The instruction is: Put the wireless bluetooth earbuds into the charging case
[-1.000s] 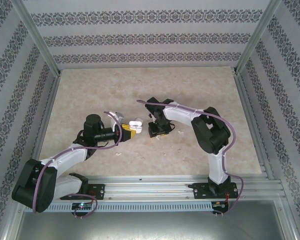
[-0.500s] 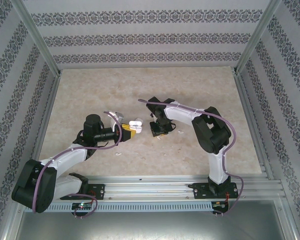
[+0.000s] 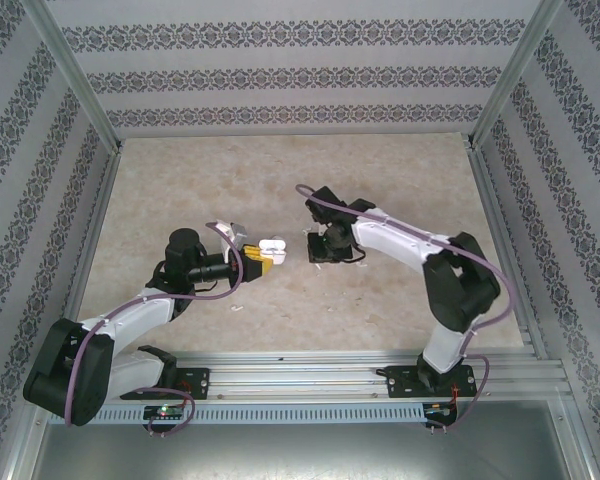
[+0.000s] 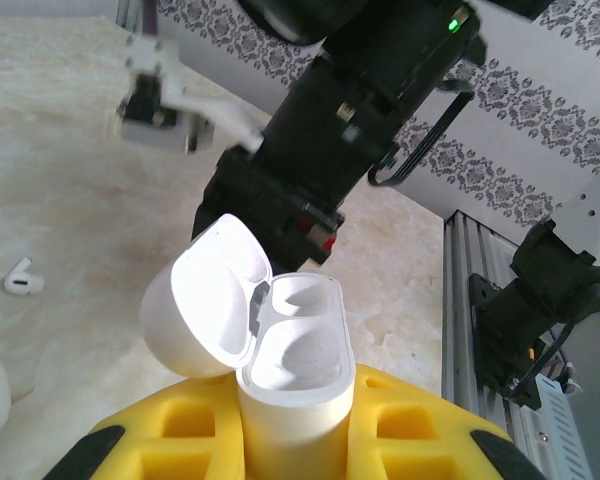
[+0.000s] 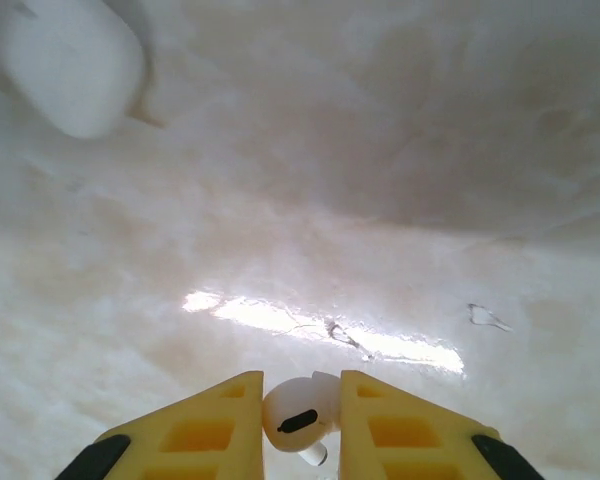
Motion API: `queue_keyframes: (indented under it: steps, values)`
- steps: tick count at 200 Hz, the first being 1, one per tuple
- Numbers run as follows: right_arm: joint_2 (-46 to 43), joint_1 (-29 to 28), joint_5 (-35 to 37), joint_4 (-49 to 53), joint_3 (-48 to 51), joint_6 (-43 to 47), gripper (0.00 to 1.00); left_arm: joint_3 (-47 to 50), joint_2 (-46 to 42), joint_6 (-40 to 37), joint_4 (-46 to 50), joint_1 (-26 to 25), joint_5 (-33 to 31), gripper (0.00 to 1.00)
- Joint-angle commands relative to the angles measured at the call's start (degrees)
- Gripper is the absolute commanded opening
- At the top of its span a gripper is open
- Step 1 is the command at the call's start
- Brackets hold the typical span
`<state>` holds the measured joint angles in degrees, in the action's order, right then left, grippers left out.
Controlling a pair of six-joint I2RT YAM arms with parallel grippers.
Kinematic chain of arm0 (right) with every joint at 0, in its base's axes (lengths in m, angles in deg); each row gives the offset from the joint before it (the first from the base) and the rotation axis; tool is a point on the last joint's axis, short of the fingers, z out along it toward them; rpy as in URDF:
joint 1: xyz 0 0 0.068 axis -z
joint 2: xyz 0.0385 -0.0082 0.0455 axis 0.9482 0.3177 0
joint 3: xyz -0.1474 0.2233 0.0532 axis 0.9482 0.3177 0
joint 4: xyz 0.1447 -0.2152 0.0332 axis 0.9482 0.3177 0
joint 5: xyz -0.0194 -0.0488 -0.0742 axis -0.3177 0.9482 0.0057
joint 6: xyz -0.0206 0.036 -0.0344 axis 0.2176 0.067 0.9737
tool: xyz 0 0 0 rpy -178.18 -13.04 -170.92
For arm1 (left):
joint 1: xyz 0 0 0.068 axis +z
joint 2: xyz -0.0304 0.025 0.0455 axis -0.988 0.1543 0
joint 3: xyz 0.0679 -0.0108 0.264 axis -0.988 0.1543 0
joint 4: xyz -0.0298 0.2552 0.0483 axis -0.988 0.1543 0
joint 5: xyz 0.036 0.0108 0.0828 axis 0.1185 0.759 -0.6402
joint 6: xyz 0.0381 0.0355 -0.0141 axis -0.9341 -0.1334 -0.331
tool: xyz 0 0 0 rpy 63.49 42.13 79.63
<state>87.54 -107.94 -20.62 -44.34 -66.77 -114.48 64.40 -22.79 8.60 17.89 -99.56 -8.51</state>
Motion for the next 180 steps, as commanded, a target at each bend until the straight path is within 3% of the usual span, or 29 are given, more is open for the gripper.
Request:
queue_keyframes:
  steps: [1,70,105,180]
  values:
    - [-6.7,0.2,4.2,-0.9,1.1,-3.2,0.2,0.2,0.2,0.4,-6.9,-0.9,2.2,0.0]
    - [-23.0,-5.8,14.7,-4.2,2.4,-7.7,0.2,-2.9,1.7,-1.9,-9.9,-3.1,-3.0,0.0]
    - [-28.4,-10.3,18.2,-11.2,4.4,-9.7,0.2,-3.9,2.0,-3.5,-11.9,-5.4,-8.7,0.0]
    - [-32.3,-18.6,24.2,-29.0,9.3,-9.0,0.18,-3.6,0.3,-6.5,-14.5,-10.6,-20.4,0.0]
